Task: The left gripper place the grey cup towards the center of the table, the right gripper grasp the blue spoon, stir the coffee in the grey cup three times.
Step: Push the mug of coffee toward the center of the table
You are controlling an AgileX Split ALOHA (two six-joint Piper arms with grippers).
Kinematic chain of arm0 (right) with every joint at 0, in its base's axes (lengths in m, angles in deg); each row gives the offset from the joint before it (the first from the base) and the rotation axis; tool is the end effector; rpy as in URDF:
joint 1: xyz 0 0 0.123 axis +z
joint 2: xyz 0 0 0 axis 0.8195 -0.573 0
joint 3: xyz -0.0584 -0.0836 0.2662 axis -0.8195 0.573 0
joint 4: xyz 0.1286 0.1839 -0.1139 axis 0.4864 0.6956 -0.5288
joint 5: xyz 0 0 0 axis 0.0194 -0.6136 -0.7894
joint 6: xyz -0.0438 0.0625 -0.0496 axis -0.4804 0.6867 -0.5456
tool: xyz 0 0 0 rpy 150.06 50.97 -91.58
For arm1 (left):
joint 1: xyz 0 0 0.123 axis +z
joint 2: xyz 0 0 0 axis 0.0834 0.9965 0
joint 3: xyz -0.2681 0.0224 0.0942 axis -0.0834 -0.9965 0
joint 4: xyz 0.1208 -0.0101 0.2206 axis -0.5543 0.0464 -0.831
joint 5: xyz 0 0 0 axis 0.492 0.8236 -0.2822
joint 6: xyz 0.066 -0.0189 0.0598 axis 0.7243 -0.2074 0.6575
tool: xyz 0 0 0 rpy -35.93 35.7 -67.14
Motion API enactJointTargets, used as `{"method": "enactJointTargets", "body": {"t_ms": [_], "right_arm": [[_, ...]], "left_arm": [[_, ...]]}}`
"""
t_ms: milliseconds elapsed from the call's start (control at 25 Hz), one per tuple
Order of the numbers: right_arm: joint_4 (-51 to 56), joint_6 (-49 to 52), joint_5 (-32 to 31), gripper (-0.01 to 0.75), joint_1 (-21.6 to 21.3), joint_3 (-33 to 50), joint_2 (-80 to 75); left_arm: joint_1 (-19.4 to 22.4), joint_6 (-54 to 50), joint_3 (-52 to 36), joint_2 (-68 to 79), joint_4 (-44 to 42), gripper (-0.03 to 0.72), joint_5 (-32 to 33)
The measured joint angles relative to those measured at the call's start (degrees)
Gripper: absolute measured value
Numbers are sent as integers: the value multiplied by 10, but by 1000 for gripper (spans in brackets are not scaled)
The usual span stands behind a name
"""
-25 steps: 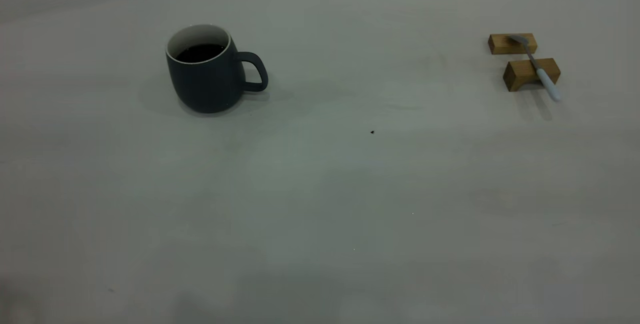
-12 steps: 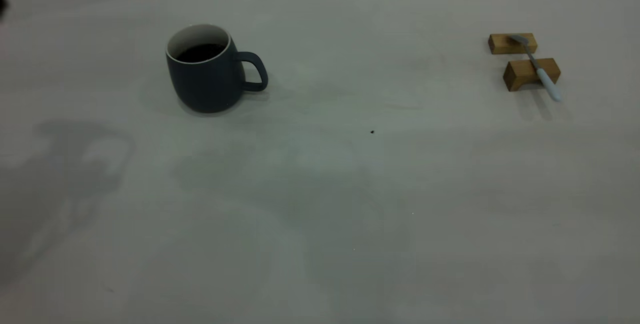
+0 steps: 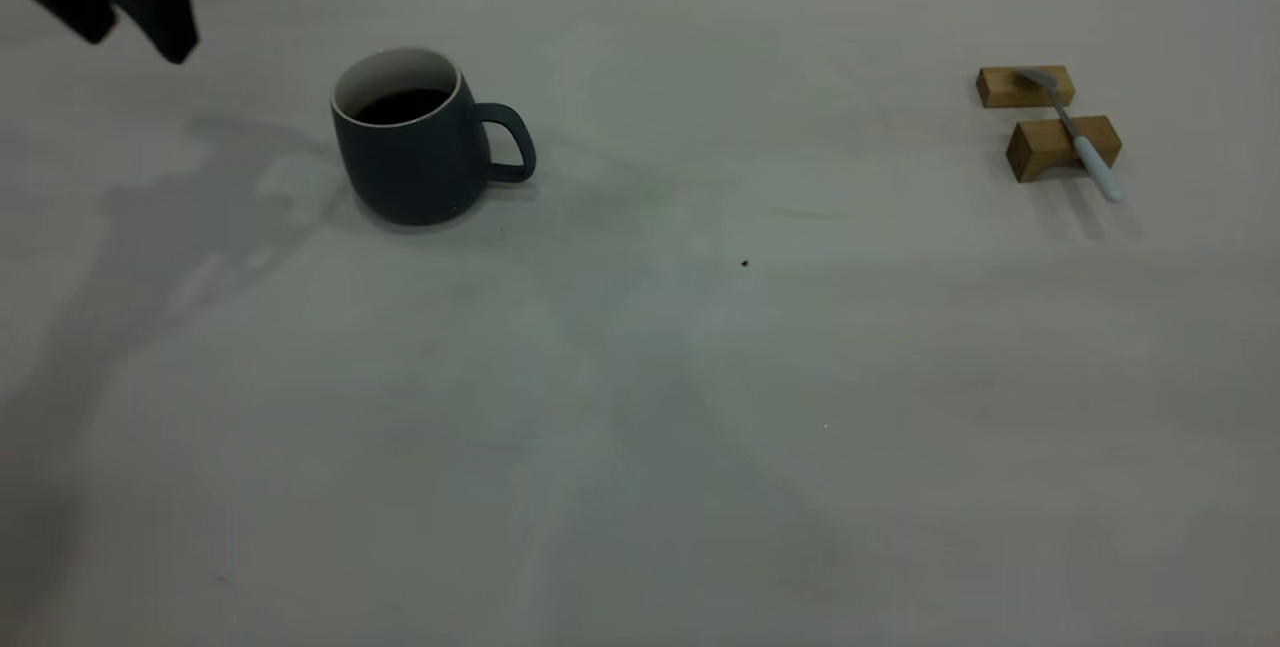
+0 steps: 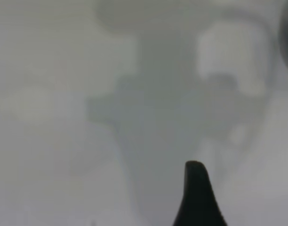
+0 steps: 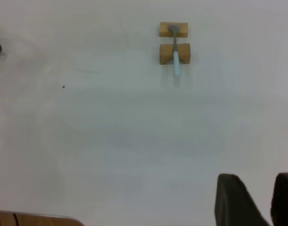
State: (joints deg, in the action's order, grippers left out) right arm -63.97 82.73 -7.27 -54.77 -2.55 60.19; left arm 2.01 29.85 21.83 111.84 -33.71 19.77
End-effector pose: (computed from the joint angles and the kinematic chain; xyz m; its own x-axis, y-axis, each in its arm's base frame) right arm -0.0026 0.0064 0.2630 -0.5583 -0.0545 -0.8279 -0.0922 0.9957 -0.0034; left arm 0.4384 -0.0182 0.1307 -0.8977 0.3059 -0.3172 0.2824 0.9519 0.1188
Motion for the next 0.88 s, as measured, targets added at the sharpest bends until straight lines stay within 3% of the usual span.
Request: {"method": "enactJointTargets", "body": {"t_ms": [120, 320, 560, 880], "right_arm": [[0, 0, 0, 238, 0, 0, 0], [0, 0, 0, 238, 0, 0, 0], [0, 0, 0, 238, 0, 0, 0], [0, 0, 0, 238, 0, 0, 0]], "left_arm": [[1, 82, 77, 58, 23, 585, 35], [0, 311, 160, 124, 50, 585, 76], [-6, 611, 164, 158, 96, 585, 74], [-7, 814, 164, 193, 184, 585, 55]]}}
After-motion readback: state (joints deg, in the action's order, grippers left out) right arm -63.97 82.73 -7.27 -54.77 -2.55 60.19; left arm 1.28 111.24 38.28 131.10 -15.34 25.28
